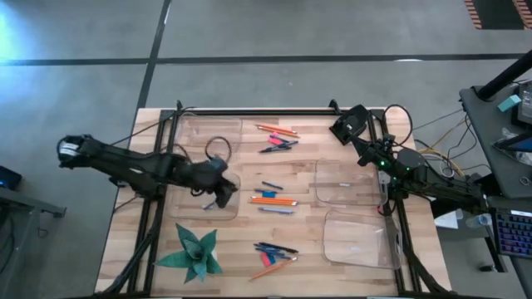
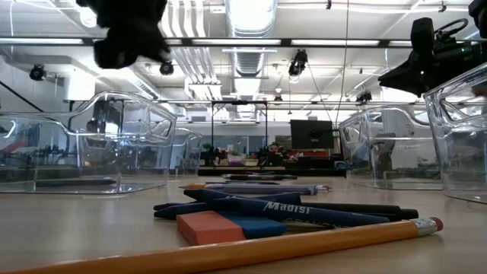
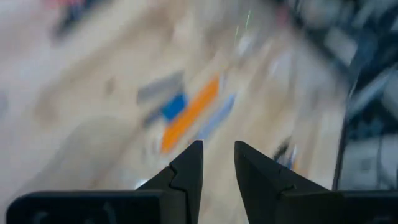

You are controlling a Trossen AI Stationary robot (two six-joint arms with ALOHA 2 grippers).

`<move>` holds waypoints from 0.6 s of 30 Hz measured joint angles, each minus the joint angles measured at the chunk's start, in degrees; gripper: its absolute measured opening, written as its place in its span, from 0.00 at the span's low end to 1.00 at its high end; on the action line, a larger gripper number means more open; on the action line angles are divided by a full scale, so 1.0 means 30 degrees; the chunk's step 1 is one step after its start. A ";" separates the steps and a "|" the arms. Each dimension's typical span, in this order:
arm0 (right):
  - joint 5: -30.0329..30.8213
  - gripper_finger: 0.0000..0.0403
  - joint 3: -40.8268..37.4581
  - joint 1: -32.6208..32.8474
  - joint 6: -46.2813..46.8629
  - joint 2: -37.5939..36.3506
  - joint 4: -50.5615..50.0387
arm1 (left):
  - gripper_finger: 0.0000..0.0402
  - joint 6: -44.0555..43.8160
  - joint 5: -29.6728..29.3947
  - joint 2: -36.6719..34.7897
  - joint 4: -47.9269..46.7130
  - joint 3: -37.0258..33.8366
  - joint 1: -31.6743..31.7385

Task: Sort crayons/erasers/pens/pencils in bins
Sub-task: Put the blue crayon into the middle left transparent bin

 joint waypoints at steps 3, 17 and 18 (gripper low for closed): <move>0.0003 0.10 0.0003 0.0000 0.0000 0.0000 0.0000 | 0.19 0.0057 -0.2759 -0.0232 0.2587 -0.0156 0.0017; -0.0004 0.10 0.0003 0.0000 0.0000 0.0000 -0.0014 | 0.19 0.9025 -0.3839 0.3508 1.0923 0.0354 0.0558; -0.0003 0.10 0.0003 0.0000 0.0000 0.0000 -0.0015 | 0.19 0.9058 -0.3841 0.3910 1.1380 0.0354 0.0606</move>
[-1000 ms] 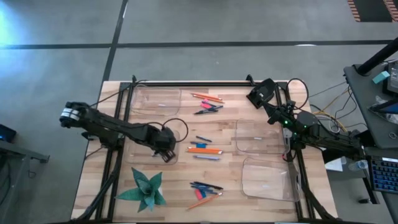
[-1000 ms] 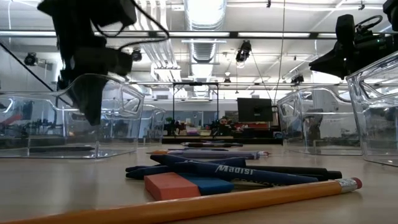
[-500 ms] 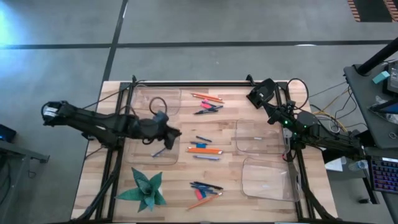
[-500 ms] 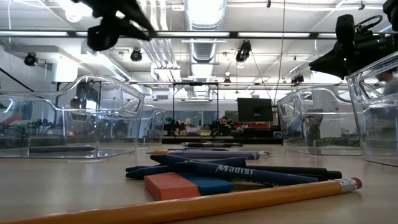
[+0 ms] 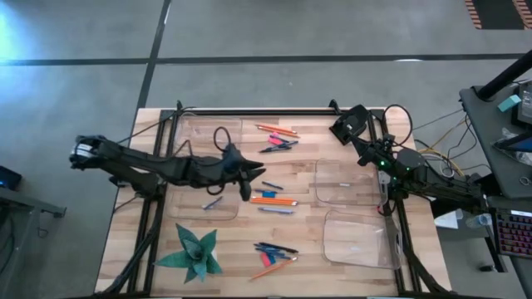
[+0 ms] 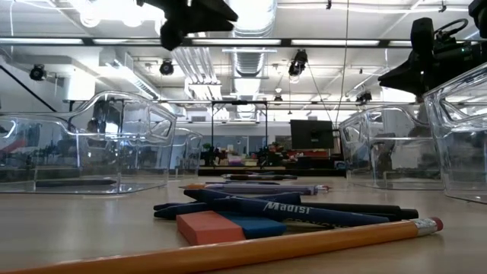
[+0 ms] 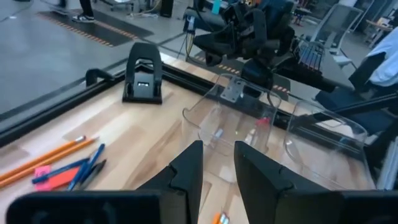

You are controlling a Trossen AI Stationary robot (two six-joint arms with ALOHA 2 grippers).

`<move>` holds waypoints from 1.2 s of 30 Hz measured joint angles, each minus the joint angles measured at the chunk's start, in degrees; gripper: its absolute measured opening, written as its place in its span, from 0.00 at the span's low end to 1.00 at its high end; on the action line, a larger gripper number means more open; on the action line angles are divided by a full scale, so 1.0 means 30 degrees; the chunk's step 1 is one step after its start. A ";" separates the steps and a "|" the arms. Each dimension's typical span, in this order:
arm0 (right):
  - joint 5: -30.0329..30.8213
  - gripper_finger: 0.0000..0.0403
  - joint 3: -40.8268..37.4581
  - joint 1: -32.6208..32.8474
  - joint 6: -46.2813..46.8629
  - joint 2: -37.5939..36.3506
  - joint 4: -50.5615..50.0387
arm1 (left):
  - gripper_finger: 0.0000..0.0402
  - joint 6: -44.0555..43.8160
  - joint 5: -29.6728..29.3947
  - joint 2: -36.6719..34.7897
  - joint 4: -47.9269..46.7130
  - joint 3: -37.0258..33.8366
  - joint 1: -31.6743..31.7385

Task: Sort crayons/erasers/pens/pencils in bins
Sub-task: Put the blue crayon into the middle left transparent bin

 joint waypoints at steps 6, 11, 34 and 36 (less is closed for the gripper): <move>-0.0001 0.10 -0.0001 0.0000 0.0000 0.0000 -0.0047 | 0.19 0.1333 0.0179 0.2510 0.3481 0.0003 0.0155; -0.0001 0.10 0.0001 0.0000 0.0000 0.0000 -0.0074 | 0.19 0.2056 0.0741 0.4534 0.2996 0.1523 0.0812; 0.0000 0.10 -0.0004 0.0000 0.0000 -0.0015 -0.0226 | 0.19 0.8562 0.5141 1.1777 -0.8383 0.7919 0.3200; -0.0001 0.10 0.0001 0.0000 0.0000 -0.0015 -0.0226 | 0.19 0.8522 0.5500 1.2051 -0.8692 0.7919 0.3284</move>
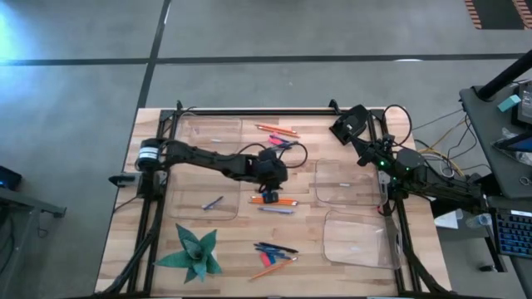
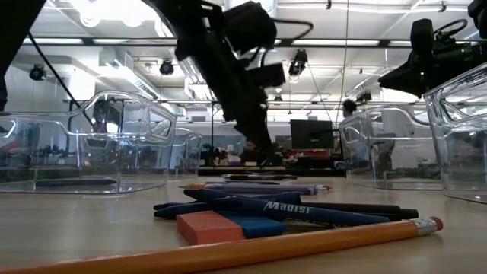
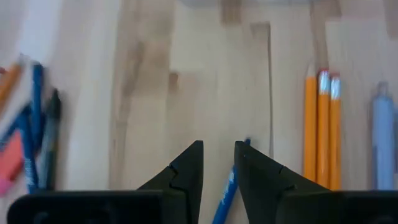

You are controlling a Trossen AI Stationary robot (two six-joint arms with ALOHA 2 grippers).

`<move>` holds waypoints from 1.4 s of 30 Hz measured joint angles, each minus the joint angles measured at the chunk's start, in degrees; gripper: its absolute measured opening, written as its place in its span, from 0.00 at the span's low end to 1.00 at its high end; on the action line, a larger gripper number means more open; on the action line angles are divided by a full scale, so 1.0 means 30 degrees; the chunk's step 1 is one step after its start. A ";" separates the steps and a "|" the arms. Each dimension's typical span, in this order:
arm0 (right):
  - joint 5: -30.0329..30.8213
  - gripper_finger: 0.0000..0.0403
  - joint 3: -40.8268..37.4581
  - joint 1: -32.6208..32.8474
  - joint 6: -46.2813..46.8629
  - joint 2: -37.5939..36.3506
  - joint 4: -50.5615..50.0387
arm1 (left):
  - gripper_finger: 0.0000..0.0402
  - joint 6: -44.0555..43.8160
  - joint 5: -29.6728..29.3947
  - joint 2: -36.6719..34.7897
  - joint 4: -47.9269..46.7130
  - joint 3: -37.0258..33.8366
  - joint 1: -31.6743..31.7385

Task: Sort crayons/erasers/pens/pencils in bins
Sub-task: Put the blue crayon into the middle left transparent bin

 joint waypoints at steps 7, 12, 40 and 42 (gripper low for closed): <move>0.0000 0.10 -0.0001 0.0000 0.0000 0.0000 -0.0007 | 0.19 -0.0061 0.1297 0.0323 -0.0589 0.0000 0.0387; 0.0000 0.10 0.0000 0.0000 0.0000 0.0015 -0.0015 | 0.19 -0.0008 0.1524 0.0729 -0.1153 -0.0036 0.0492; 0.0000 0.10 -0.0007 0.0000 0.0000 0.0007 -0.0051 | 0.02 -0.0001 0.2501 0.2174 -0.1393 0.0000 0.0861; 0.0000 0.10 0.0000 0.0000 0.0000 0.0007 -0.0051 | 0.02 -0.0003 0.2494 0.2133 -0.1393 0.0001 0.0868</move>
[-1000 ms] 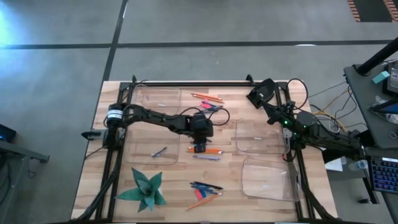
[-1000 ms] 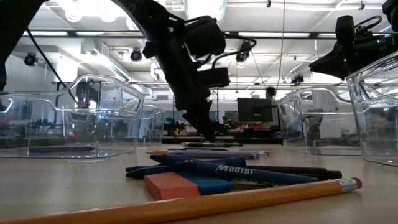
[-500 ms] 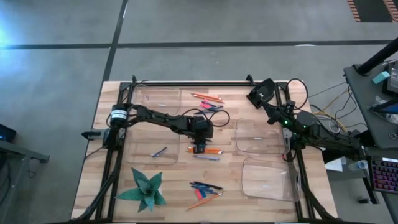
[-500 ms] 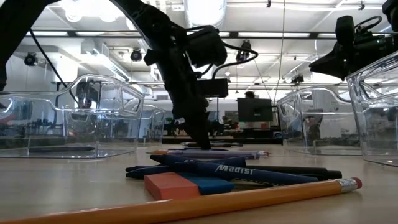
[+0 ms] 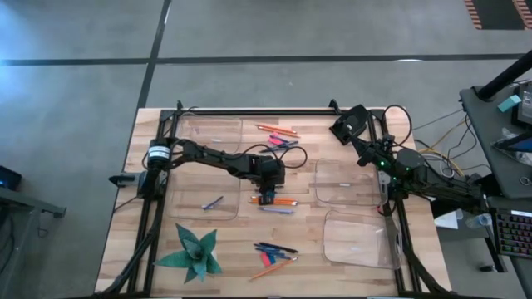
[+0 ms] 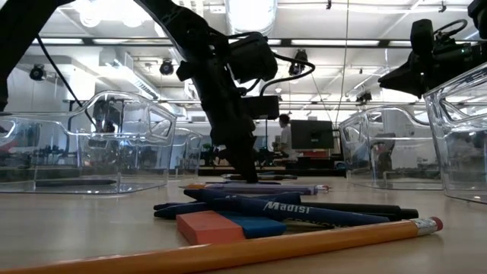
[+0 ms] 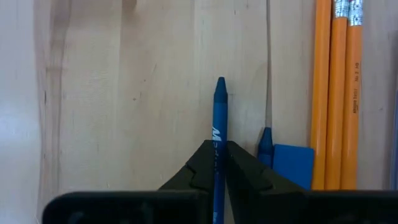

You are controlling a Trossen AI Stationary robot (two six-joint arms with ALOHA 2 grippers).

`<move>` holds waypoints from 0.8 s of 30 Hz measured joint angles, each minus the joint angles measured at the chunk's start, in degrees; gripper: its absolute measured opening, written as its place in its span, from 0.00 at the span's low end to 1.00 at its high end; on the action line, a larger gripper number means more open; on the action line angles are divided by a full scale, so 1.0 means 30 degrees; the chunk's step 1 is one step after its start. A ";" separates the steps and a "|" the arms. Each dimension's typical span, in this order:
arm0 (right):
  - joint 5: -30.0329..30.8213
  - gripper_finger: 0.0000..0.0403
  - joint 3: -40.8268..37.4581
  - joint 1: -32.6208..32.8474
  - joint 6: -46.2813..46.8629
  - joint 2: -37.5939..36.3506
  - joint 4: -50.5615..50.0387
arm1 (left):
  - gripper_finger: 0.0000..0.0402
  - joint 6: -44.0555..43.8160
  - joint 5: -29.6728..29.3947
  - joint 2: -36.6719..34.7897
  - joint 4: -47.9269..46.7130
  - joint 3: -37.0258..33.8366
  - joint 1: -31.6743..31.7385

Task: Sort crayons/erasers/pens/pencils in bins
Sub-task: Put the blue crayon into the middle left transparent bin

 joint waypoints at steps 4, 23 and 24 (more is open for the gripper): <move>0.0000 0.10 0.0000 0.0000 0.0000 0.0000 0.0000 | 0.02 0.0007 -0.0062 -0.0342 -0.0088 0.0152 0.0000; 0.0007 0.10 -0.0006 0.0000 0.0000 0.0006 -0.0022 | 0.02 -0.0743 -0.1056 -0.7374 -0.1820 0.0542 -0.0161; -0.0006 0.10 -0.0002 0.0000 0.0000 0.0002 -0.0033 | 0.02 -0.1153 -0.1235 -0.7973 -0.2388 0.0456 -0.0279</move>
